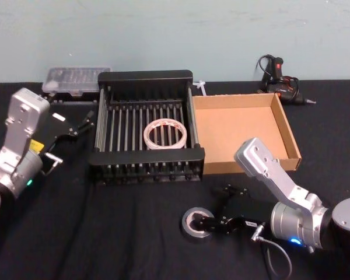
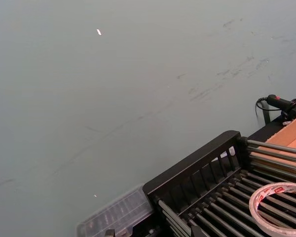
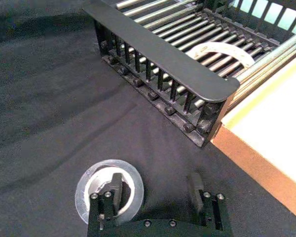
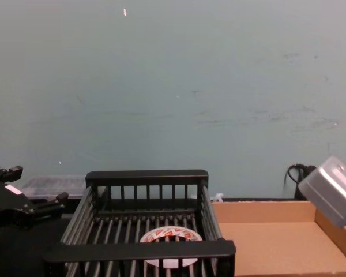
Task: Pick up the white tape and place it into the black box , Pick up the silver tape and place it into the brown box.
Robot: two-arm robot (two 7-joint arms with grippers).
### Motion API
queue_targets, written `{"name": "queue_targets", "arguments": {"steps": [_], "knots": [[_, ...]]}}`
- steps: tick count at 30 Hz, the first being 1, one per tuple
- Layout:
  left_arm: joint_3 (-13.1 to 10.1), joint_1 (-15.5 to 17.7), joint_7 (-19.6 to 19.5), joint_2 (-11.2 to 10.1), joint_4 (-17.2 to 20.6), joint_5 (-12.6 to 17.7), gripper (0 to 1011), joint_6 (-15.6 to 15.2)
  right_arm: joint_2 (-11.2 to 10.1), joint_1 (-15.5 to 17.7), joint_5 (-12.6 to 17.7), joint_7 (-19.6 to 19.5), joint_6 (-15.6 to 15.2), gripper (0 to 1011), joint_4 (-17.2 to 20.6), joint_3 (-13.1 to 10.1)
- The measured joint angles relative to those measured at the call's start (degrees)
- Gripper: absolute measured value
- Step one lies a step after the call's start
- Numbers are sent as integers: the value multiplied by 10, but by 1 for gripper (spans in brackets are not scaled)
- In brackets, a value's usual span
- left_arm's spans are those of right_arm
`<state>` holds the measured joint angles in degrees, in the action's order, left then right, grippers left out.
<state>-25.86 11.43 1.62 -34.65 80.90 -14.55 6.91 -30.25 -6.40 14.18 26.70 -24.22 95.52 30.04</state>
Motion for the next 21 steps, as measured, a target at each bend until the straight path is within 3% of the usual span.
{"name": "queue_targets", "arguments": {"steps": [9, 11, 21], "knots": [[0, 0, 0, 0, 0, 0, 1001, 0, 0, 0, 1, 0, 0, 648, 0, 0], [0, 0, 0, 0, 0, 0, 1001, 0, 0, 0, 1, 0, 1, 544, 0, 0], [0, 0, 0, 0, 0, 0, 1001, 0, 0, 1, 1, 0, 1, 243, 1, 0]]}}
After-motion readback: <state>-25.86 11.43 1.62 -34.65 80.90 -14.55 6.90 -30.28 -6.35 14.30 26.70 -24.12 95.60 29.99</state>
